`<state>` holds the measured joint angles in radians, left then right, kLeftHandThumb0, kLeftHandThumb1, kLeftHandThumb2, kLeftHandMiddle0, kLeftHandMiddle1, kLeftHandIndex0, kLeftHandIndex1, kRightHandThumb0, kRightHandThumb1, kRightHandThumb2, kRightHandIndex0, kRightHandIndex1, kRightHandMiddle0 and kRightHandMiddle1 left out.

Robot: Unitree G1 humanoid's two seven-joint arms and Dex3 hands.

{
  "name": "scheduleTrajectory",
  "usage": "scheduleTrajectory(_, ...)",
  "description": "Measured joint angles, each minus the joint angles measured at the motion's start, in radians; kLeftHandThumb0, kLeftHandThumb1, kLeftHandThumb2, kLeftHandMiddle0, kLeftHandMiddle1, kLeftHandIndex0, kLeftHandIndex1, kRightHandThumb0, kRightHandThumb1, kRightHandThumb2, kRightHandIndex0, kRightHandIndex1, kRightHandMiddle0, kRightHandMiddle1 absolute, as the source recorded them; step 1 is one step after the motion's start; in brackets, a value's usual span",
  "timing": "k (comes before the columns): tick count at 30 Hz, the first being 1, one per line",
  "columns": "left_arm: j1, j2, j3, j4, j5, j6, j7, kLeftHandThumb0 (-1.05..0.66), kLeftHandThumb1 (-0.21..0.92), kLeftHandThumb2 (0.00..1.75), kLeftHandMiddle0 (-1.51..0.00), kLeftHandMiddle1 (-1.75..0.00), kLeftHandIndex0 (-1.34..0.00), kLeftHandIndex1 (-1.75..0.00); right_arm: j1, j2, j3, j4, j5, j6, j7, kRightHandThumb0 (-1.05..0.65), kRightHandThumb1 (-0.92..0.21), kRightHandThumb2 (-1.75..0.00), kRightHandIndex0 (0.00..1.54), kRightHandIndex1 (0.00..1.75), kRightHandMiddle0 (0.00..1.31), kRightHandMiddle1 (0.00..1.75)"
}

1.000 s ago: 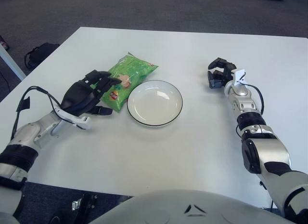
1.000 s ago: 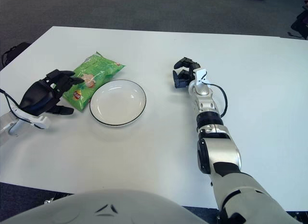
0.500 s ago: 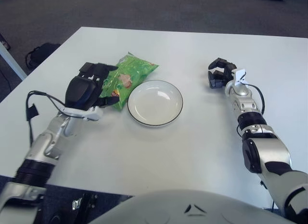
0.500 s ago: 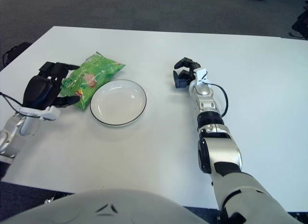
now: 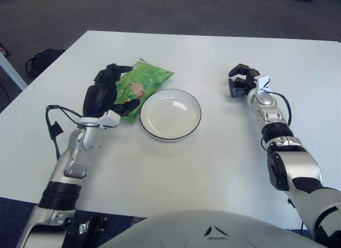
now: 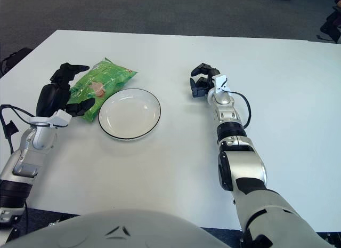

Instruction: Put the snack into the plate.

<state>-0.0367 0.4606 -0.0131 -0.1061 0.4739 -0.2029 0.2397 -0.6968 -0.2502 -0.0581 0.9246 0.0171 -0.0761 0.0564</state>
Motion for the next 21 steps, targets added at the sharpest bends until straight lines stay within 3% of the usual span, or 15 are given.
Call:
scheduleTrajectory(5,-0.017,-0.029,0.01,0.002,-0.008,0.004,-0.012,-0.7,0.87,0.62,-0.19,-0.78,0.0,-1.23,-0.001,-0.001,0.002,0.003,0.0,0.0,0.0,-0.01,0.0,-1.62,0.82,1.75,0.73,1.56)
scheduleTrajectory(11,-0.065,-0.07,0.01,-0.002,-0.009,0.088,-0.051,-0.76,0.92,0.6,-0.12,-0.73,0.0,-1.11,-0.003,-0.001,0.005,0.004,-0.001,0.0,0.0,-0.01,0.01,-1.63,0.83,1.75,0.74,1.57)
scheduleTrajectory(15,-0.128,-0.1,-0.015,0.035,0.022,0.226,-0.098,-0.85,0.92,0.67,-0.04,-0.59,0.0,-0.91,-0.006,-0.002,0.006,0.007,-0.004,0.0,-0.01,-0.01,-0.01,-1.61,0.82,1.75,0.73,1.56)
scheduleTrajectory(21,-0.19,-0.108,-0.073,0.071,0.174,0.438,-0.124,-0.96,0.92,0.74,0.0,-0.32,0.0,-0.65,-0.006,0.001,0.008,0.002,-0.005,0.0,-0.01,-0.01,-0.03,-1.59,0.81,1.75,0.72,1.55)
